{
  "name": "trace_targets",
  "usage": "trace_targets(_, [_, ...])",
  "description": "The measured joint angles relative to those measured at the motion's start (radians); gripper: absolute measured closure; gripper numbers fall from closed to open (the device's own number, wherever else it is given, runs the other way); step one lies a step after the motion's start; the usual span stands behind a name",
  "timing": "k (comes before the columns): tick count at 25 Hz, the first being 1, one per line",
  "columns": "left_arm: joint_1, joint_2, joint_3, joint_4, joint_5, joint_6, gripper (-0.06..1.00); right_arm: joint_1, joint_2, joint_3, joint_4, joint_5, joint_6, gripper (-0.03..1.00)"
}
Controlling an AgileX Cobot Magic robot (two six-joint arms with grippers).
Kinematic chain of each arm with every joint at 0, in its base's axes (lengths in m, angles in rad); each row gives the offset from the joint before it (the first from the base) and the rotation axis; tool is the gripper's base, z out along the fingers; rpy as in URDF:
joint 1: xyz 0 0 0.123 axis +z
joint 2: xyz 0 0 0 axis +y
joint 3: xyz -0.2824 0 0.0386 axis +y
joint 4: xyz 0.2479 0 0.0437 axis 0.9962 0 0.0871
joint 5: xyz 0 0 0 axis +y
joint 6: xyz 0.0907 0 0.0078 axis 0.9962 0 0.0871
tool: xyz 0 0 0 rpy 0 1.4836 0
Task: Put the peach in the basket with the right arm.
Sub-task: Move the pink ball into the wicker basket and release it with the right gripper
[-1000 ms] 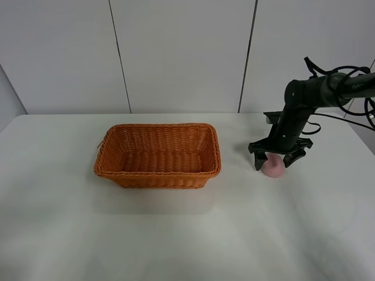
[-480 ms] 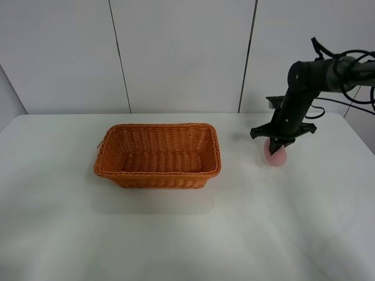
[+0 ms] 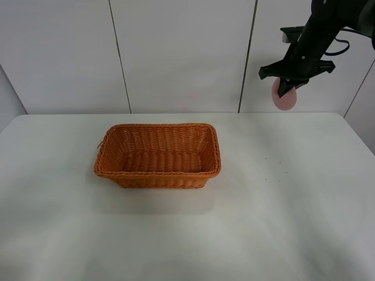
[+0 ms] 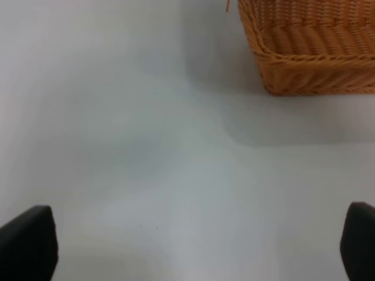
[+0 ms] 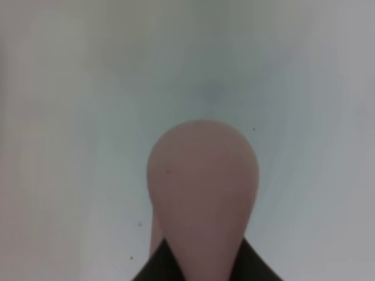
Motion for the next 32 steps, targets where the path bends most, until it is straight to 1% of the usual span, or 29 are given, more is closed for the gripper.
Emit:
trace_targets(2, [0.000, 0.000, 0.000, 0.000, 0.000, 0.000, -0.05, 0.021, 0.000, 0.000, -0.008, 0.002, 0.002, 0.97])
trace_targets(5, [0.000, 0.000, 0.000, 0.000, 0.000, 0.000, -0.05, 0.082, -0.004, 0.000, -0.018, 0.002, 0.002, 0.97])
trace_targets(15, [0.000, 0.000, 0.000, 0.000, 0.000, 0.000, -0.05, 0.386, -0.011, 0.000, -0.018, 0.000, 0.002, 0.97])
trace_targets(21, [0.000, 0.000, 0.000, 0.000, 0.000, 0.000, -0.05, 0.517, 0.012, -0.001, -0.017, -0.027, 0.002, 0.97])
trace_targets(25, [0.000, 0.000, 0.000, 0.000, 0.000, 0.000, -0.05, 0.570, 0.075, -0.001, -0.017, -0.103, 0.002, 0.97])
trace_targets(29, [0.000, 0.000, 0.000, 0.000, 0.000, 0.000, -0.05, 0.579, 0.164, -0.001, -0.013, -0.202, 0.002, 0.97])
trace_targets(32, [0.000, 0.000, 0.000, 0.000, 0.000, 0.000, -0.05, 0.578, 0.228, -0.001, -0.014, -0.251, 0.002, 0.97])
